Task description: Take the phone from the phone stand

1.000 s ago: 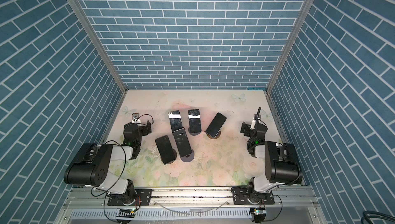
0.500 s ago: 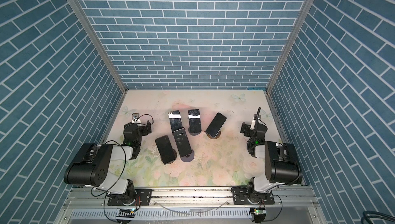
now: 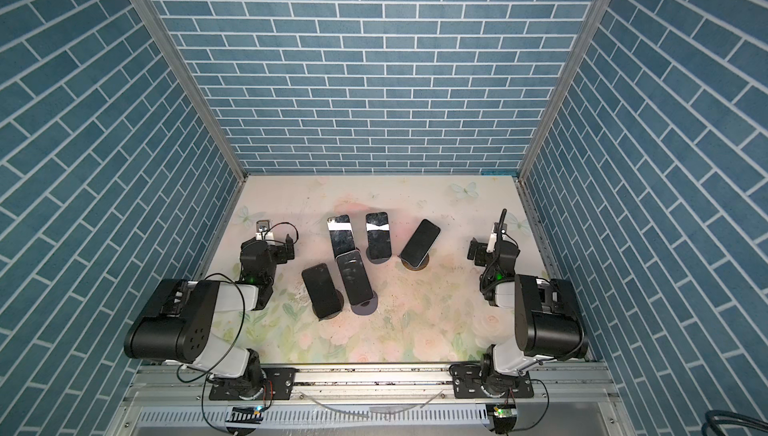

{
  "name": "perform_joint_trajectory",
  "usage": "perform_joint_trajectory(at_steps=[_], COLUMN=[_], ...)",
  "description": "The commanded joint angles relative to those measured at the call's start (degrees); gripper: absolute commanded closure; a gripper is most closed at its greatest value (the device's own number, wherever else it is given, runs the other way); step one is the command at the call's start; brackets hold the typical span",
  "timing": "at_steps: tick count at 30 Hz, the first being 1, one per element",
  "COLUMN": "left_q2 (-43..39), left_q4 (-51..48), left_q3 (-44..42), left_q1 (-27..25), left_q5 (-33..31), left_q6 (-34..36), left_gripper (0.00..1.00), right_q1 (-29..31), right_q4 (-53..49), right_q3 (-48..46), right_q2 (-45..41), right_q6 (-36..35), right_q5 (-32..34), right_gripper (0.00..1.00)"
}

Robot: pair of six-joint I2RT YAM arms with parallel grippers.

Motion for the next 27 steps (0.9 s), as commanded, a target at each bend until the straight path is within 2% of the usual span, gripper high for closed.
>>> perform_joint_trajectory(at_steps=[1,6,11,14,17,23,27], left_q2=[0.5,0.5,-1.5,-5.6,-10.8,-23.6,-31.1], left_q4=[-0.7,-0.1,2.3,-0.5,-6.5,-21.3,-41.1], left_q3=[0.9,0.6,-1.4,-1.9,-1.0,2.2,8.4], left_q1=[0.3,0.3,0.2,0.2,0.2,-0.3,-0.5], left_q5=[0.6,0.6,-1.0,-2.3,-5.0,-17.7,-20.2], left_q6=[0.6,0.6,0.0,-0.6,-1.3,-5.8,-13.6], left_gripper=[0.0,0.0,0.0,0.0,0.0,0.0,0.0], right_q1=[0.1,0.2,0.3,0.4,1.3,4.3,7.2], right_q4=[0.6,-3.7,-17.4,-27.2,-35.4,-55.4,-67.3], right_q3=[1.5,2.9,6.8,10.0,13.3,24.0,30.7], right_q2=[0.6,-2.1,-8.6,-12.9,-16.0,-18.0,-18.2], right_q6=[-1.5,0.7,2.6,5.7,8.9,13.6,18.7], right_q5=[0.2,6.0,8.6,8.3,9.7,18.2,23.4], right_gripper=[0.01,0.01,0.01,0.03,0.03,0.1,0.09])
